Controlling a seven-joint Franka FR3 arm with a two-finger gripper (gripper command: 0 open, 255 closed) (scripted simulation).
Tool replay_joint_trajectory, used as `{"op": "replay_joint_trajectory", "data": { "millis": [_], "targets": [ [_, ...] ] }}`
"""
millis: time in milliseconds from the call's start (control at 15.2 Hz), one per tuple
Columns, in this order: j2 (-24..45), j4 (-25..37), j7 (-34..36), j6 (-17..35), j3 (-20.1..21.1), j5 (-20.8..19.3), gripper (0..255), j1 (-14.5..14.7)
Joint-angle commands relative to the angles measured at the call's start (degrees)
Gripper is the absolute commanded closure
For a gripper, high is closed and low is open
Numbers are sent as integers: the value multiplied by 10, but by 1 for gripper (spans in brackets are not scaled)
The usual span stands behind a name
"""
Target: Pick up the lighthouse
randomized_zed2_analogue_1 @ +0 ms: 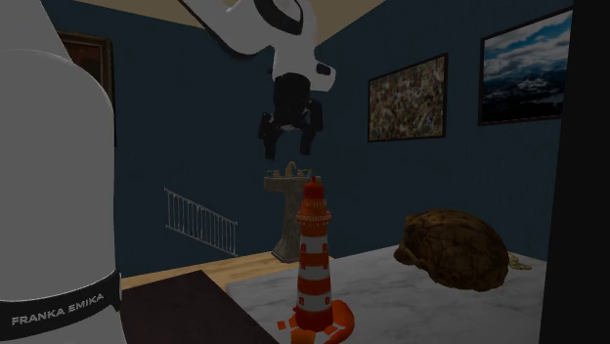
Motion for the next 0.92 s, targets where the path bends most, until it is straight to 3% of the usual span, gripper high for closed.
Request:
{"op": "replay_joint_trajectory", "data": {
  "millis": [0, 396, 858],
  "targets": [
    [43, 2, -13, 36, -3, -26, 0, -7],
    [168, 21, -17, 123, 3, -102, 0, -20],
    [205, 0, 2, 178, 3, -114, 0, -22]
  ]
}}
